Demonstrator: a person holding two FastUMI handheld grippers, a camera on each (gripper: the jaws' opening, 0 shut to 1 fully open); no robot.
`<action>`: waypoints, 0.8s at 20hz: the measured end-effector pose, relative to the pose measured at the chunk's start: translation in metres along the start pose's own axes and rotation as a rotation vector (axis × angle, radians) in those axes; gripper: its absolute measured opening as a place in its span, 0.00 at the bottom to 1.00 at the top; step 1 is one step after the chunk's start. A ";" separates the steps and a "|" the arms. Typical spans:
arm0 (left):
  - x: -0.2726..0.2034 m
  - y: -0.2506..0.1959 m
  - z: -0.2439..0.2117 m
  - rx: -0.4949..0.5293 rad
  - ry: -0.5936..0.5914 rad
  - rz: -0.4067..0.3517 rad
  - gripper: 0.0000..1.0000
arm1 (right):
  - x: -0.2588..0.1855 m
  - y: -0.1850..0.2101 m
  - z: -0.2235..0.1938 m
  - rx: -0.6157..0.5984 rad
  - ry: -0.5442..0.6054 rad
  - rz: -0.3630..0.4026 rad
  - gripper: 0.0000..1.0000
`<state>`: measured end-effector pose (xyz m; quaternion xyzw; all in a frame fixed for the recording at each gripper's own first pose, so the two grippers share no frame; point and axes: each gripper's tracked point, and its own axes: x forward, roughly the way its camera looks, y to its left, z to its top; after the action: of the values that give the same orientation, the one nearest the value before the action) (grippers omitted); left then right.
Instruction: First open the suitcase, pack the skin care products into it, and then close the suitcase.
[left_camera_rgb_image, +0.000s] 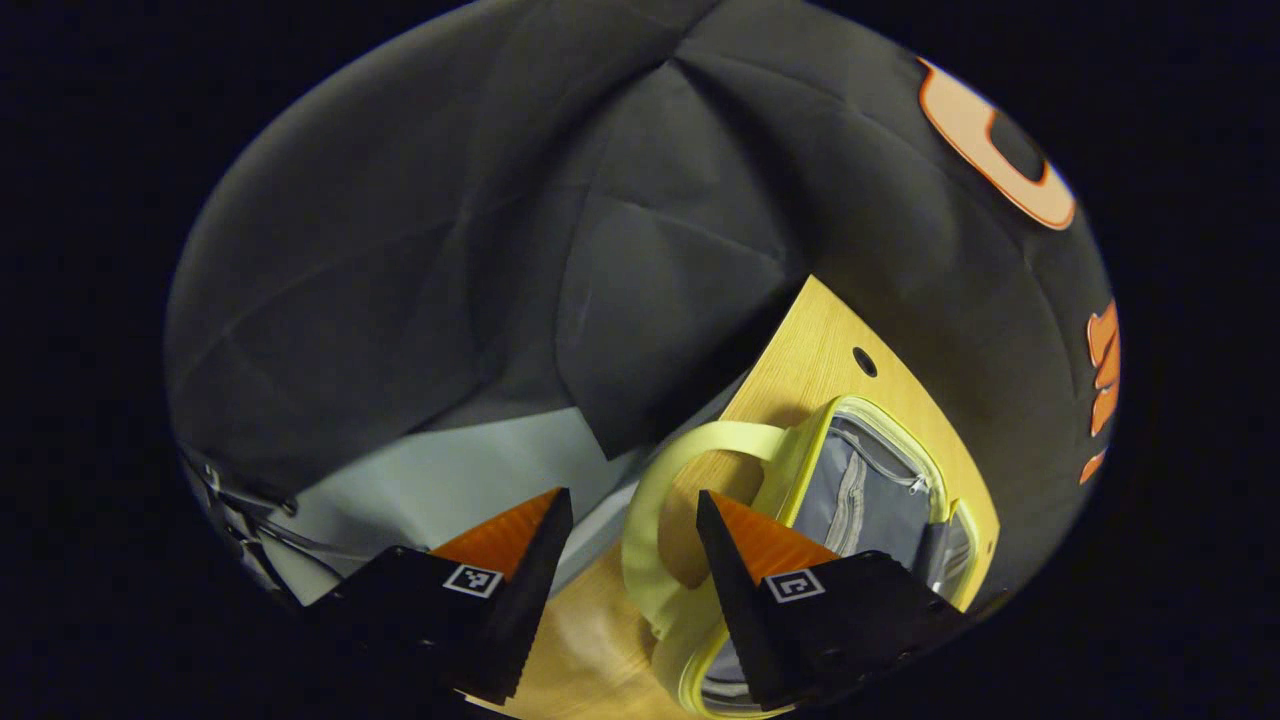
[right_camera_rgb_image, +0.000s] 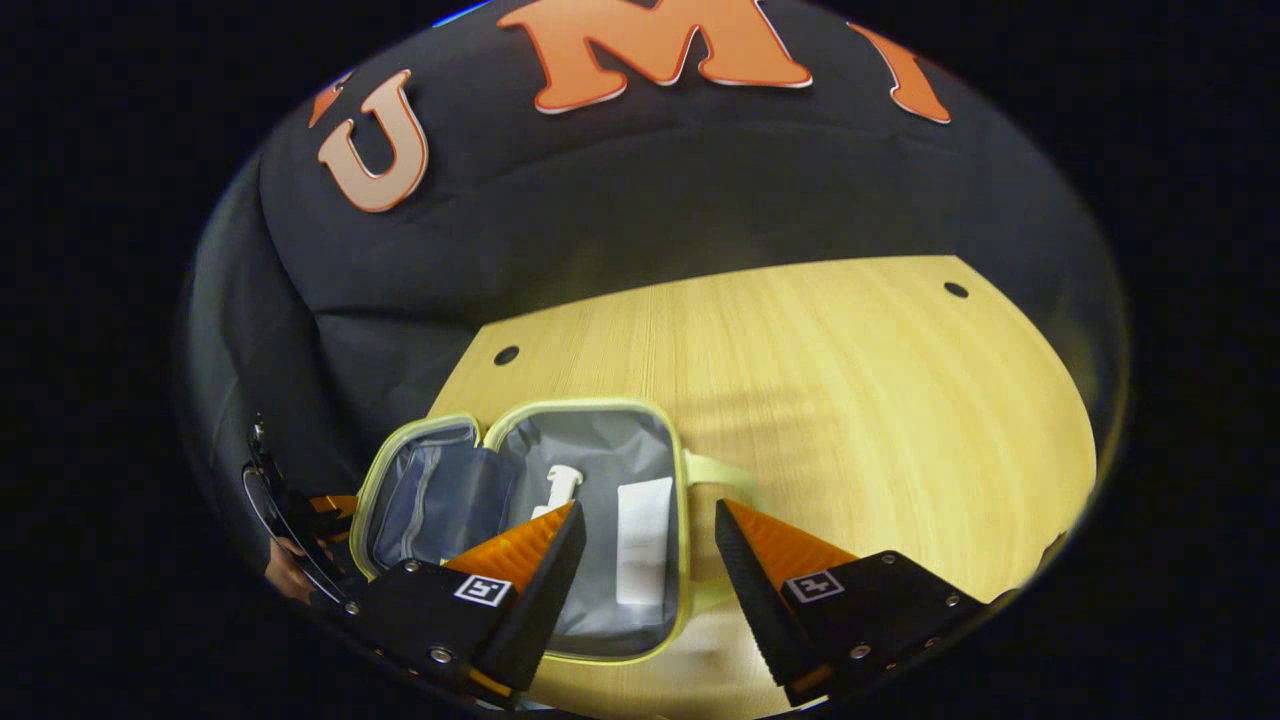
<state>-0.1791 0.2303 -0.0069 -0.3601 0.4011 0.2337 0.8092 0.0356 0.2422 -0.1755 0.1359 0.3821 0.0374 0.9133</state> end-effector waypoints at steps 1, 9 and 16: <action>0.002 0.001 0.001 -0.010 0.012 -0.016 0.80 | -0.008 -0.008 0.011 -0.014 -0.041 -0.012 0.86; 0.019 -0.013 -0.013 -0.060 0.076 -0.072 0.16 | -0.050 -0.055 0.046 -0.111 -0.181 -0.092 0.90; -0.036 -0.036 0.019 0.201 -0.096 -0.025 0.09 | -0.061 -0.069 0.052 -0.192 -0.246 -0.113 0.90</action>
<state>-0.1666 0.2188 0.0441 -0.2704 0.3789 0.1990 0.8624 0.0269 0.1540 -0.1174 0.0301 0.2690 0.0054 0.9627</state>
